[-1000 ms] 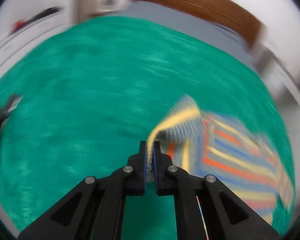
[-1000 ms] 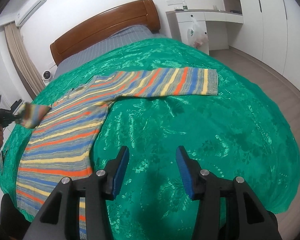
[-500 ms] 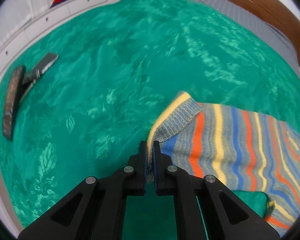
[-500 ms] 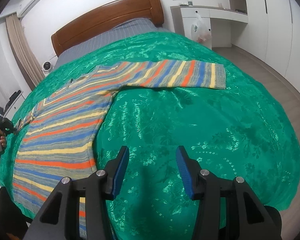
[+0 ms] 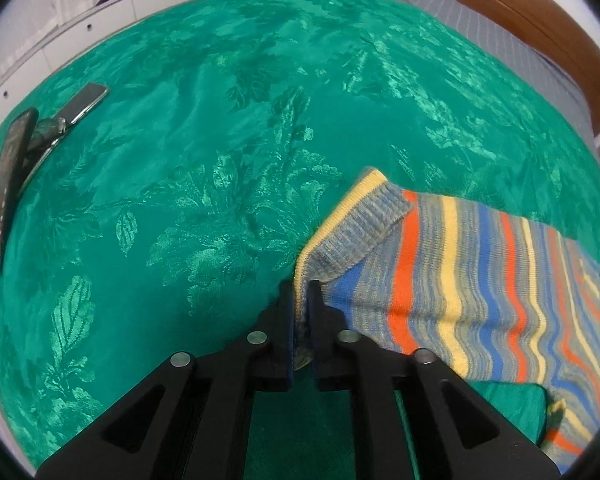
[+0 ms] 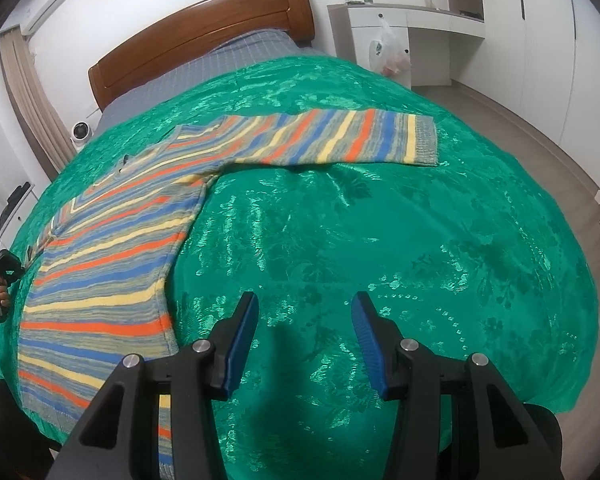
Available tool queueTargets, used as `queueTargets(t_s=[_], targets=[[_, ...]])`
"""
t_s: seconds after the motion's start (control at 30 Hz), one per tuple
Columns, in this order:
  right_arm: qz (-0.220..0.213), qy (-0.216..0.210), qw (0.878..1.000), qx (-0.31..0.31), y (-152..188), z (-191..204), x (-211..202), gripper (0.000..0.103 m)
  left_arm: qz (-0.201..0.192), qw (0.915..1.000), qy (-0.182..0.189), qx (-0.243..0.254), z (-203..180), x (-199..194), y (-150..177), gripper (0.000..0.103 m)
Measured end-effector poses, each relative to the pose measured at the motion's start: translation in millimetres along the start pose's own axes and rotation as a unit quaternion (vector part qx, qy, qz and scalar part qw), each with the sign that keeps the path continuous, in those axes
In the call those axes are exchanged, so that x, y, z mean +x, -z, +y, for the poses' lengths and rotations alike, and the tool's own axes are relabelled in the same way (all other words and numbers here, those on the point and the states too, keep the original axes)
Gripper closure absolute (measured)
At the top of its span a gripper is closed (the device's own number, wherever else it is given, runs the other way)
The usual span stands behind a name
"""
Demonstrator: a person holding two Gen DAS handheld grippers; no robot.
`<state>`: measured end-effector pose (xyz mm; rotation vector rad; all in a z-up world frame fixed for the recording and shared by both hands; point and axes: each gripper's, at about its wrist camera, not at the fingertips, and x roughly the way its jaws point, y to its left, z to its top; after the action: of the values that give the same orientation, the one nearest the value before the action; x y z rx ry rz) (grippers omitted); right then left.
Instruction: Fold small clothes
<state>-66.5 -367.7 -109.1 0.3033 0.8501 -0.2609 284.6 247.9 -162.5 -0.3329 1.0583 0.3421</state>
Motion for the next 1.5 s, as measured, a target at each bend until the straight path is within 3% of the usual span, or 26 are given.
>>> queueTargets(t_s=[0.07,0.13,0.2,0.33,0.47,0.53,0.6,0.87,1.5], targets=[[0.000,0.002,1.000,0.003,0,-1,0,0.054,0.001,0.9999,0.013,-0.002,8,-7,2,0.078],[-0.003,0.004,1.000,0.008,0,-3,-1,0.054,-0.008,0.9999,-0.003,0.011,11,-20,7,0.045],[-0.009,0.006,1.000,0.015,-1,-7,-3,0.050,-0.034,0.9989,-0.005,0.032,14,-42,20,0.027],[-0.019,0.013,0.999,0.031,-1,-12,-7,0.043,-0.053,0.9956,0.042,0.066,17,-71,60,0.014],[-0.022,0.016,0.999,0.038,-4,-14,-6,0.043,-0.036,0.9908,0.090,0.094,9,-73,104,0.010],[-0.033,0.021,0.998,0.038,-4,-14,-5,0.042,-0.028,0.9884,0.092,0.118,2,-65,120,0.007],[-0.040,0.030,0.998,0.041,-3,-15,-3,0.040,-0.045,0.9859,0.080,0.140,-2,-61,131,0.003],[-0.022,0.042,0.996,0.079,2,-27,8,0.040,-0.097,0.9782,0.069,0.170,-8,-53,147,0.000],[-0.006,0.064,0.996,0.066,7,-20,21,0.032,-0.108,0.9767,0.062,0.175,-4,-56,156,0.000]])
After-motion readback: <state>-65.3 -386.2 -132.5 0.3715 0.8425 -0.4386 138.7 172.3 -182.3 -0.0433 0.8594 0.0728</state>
